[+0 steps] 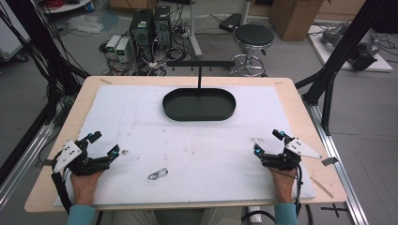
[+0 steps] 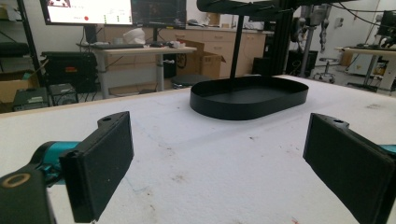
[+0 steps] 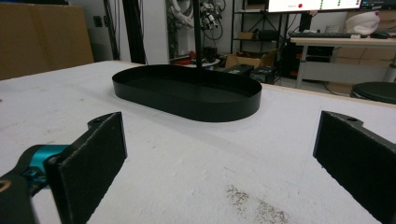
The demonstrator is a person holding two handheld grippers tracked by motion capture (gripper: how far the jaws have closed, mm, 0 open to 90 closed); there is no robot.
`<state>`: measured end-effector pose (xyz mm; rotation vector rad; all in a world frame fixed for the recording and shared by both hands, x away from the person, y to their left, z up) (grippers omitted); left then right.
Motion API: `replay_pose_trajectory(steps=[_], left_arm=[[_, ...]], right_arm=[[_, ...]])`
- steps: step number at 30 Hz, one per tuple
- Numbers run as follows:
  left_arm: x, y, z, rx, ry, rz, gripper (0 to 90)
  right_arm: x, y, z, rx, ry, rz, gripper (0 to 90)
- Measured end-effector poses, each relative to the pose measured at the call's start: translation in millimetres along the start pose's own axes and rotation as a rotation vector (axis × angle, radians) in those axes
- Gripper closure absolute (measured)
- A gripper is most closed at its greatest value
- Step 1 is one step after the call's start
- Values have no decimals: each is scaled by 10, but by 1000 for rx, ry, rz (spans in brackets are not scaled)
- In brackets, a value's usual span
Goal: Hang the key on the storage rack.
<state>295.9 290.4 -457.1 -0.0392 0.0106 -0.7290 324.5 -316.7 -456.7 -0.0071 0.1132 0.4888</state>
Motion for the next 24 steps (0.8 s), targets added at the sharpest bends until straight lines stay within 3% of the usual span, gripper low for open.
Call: replay_pose_trajectory(steps=[20,24], left_arm=[[-5,9,4,-9,-5,-2,88],[-24,26,14,-30,-1,-5,91]], right_arm=[[-3,4,0,-2,-2,1,21],[-3,4,0,-4,-1,-1,20]])
Point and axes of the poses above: each handheld gripper's, and its own axes: x roughly forward along the jaws, z roughly out of its top, y roughly to its left, the point moved 2 cm from there along x, roughly forward along the jaws, and after that the axes turned 8 degrees about -z, right-handed, at the moved point
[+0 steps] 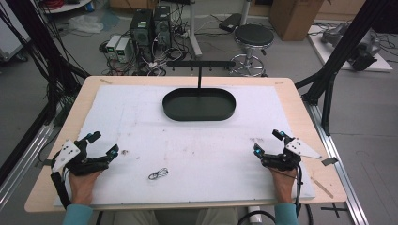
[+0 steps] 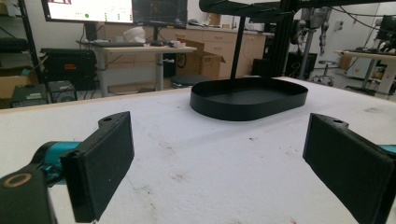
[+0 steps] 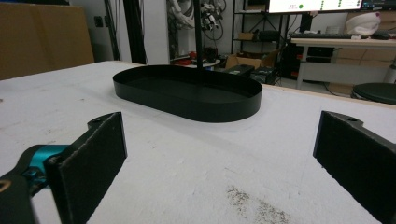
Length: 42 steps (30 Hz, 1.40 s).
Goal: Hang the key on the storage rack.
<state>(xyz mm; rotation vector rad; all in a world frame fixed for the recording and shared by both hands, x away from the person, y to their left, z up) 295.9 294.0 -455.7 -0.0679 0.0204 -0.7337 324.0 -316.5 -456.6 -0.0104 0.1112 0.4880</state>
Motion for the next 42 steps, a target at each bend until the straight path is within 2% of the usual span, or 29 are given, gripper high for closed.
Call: replay_pose_trajectory(steps=[3,7,10,12,13,14,15,16,18,19,21,22,23,24,25,26,27,28,29,30,31,32,34,37,40,41,42], left_arm=[[-18,1,72,6,16,-28,91],[-4,-24,243,10,43,-116,91],[38,-54,396,22,101,-187,91],[91,-93,525,55,152,-260,92],[91,-93,525,55,152,-260,91],[121,-119,579,76,179,-281,91],[178,-157,663,93,215,-320,92],[178,-157,663,93,215,-320,92],[259,-196,753,113,264,-344,91],[259,-196,753,113,264,-344,91],[321,-226,793,124,297,-363,91],[370,-263,807,150,343,-388,91],[370,-263,807,150,343,-388,91],[396,-283,807,167,370,-398,91],[424,-309,803,171,393,-418,91],[474,-353,794,188,439,-449,91],[474,-353,794,188,439,-449,91],[529,-411,778,207,483,-488,91],[529,-411,778,207,483,-488,91],[568,-453,768,226,514,-509,92],[568,-453,768,226,514,-509,91],[617,-509,760,252,554,-541,92],[637,-538,756,257,568,-555,91],[690,-614,728,293,616,-598,91],[714,-663,671,317,666,-618,92],[728,-697,633,346,695,-632,92],[728,-697,633,346,695,-632,92]], right_arm=[[1,1,0,-2,0,-1,21],[2,-1,0,1,-2,2,21],[0,-1,0,-1,1,1,21],[0,0,0,-2,0,0,21],[0,-1,0,-2,0,0,21],[0,0,0,-2,0,0,21],[0,0,0,-1,0,0,20],[0,0,0,-1,0,0,20],[3,0,1,-5,-3,1,20],[3,2,1,-3,-4,3,21],[3,1,1,-4,-5,3,20],[2,1,1,-5,-5,2,20],[-2,4,-1,-1,-2,1,20],[-2,3,-1,0,-3,1,20],[-2,3,-1,0,-3,1,20],[-2,2,-1,3,-3,3,20],[-3,2,-1,4,-3,3,20],[-1,1,0,2,-6,4,20],[-2,3,-1,3,-3,3,20],[-2,3,-1,2,-4,3,20],[-2,3,0,3,-3,3,21],[-2,3,-1,2,-3,3,20],[-2,3,-1,3,-4,3,21],[-2,4,-1,2,-4,3,21],[-3,3,-1,2,-3,3,20],[-2,4,0,1,-3,1,20],[-1,2,-1,-3,-5,3,20]])
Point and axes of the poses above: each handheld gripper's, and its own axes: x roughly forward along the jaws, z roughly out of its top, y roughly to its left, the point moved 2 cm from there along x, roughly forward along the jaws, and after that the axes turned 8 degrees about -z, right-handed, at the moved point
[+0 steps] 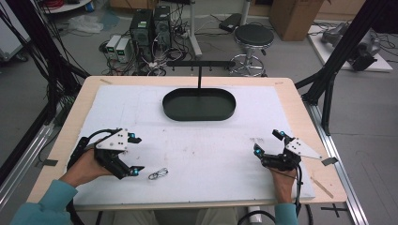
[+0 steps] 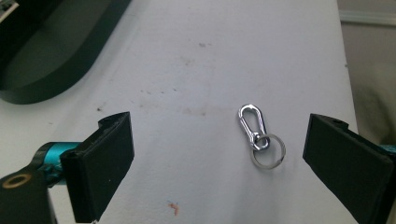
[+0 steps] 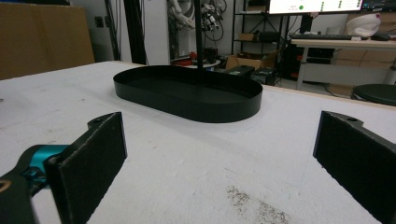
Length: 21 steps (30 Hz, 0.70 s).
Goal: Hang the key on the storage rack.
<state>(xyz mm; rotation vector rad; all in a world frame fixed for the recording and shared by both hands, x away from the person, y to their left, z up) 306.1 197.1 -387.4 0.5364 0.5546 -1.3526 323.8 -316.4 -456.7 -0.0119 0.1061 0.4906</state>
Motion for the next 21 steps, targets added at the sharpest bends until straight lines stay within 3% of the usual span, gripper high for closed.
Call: replay_pose_trajectory(steps=[7,10,14,16,21], left_arm=[[167,-50,-6,22,89,-59,92],[230,-69,-11,40,129,-72,92],[323,-104,-23,52,147,-77,92],[396,-143,-36,62,190,-87,92],[487,-182,-45,83,245,-93,101]], right_arm=[[-1,1,0,0,1,-2,21],[-1,2,1,0,1,-2,20],[0,1,0,-1,0,-2,21],[2,1,1,-5,-3,0,20],[-1,0,0,-3,0,-1,20]])
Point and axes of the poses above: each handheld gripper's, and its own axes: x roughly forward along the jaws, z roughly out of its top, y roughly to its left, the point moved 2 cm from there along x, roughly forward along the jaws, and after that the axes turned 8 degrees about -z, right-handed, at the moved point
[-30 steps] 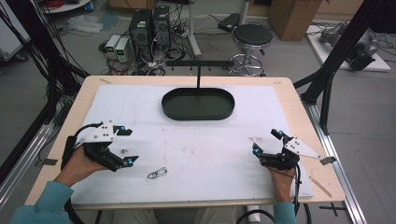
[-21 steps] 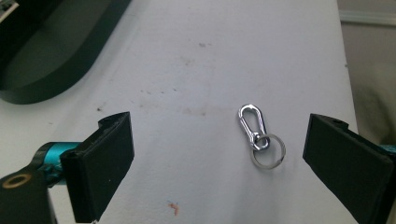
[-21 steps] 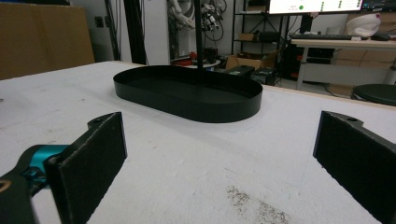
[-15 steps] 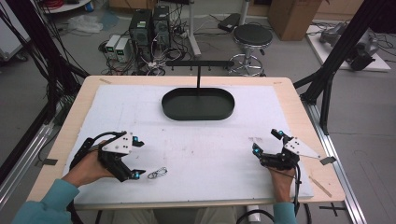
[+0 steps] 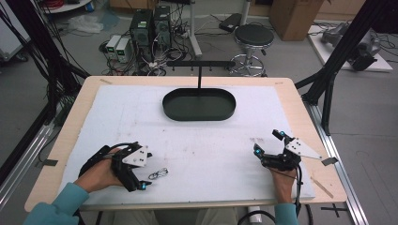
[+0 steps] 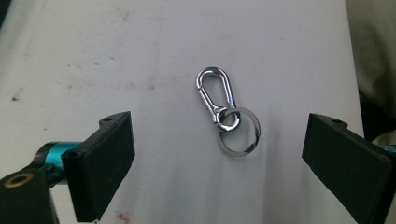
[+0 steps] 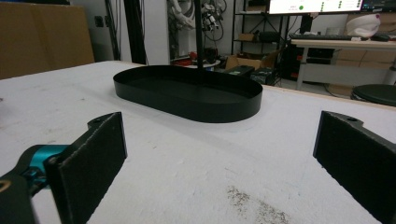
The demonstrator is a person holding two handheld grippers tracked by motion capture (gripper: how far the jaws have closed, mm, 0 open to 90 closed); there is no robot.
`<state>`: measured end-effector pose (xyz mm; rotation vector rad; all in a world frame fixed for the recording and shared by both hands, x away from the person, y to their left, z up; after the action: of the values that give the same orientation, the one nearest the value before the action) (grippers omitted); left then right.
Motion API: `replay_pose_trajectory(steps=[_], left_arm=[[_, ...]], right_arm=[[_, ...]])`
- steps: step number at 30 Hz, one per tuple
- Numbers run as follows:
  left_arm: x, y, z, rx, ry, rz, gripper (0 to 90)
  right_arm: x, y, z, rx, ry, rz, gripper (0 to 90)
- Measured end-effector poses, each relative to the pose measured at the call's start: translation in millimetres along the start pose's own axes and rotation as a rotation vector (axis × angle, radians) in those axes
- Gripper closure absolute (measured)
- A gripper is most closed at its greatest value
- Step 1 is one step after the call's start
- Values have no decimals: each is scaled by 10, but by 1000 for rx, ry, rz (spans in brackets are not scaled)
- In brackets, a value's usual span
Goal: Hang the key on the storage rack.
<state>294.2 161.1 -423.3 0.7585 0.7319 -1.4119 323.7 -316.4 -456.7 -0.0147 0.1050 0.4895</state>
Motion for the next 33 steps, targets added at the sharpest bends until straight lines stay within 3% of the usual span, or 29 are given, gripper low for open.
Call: replay_pose_trajectory(steps=[10,21,33], left_arm=[[79,5,21,-16,24,-4,150],[121,6,19,-8,67,-23,273],[173,2,25,-1,107,-8,447]], right_arm=[[-2,0,0,7,1,1,20],[2,-7,2,2,-5,-1,20],[1,-7,2,4,-4,0,20]])
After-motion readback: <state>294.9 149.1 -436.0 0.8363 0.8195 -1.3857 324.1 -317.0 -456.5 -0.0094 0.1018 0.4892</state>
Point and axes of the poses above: each handheld gripper's, and its own axes: x roughly forward along the jaws, z roughly out of its top, y roughly to its left, the point moved 2 cm from there along x, roughly forward along the jaws, and after that the axes turned 8 degrees about -z, right-handed, at the moved point
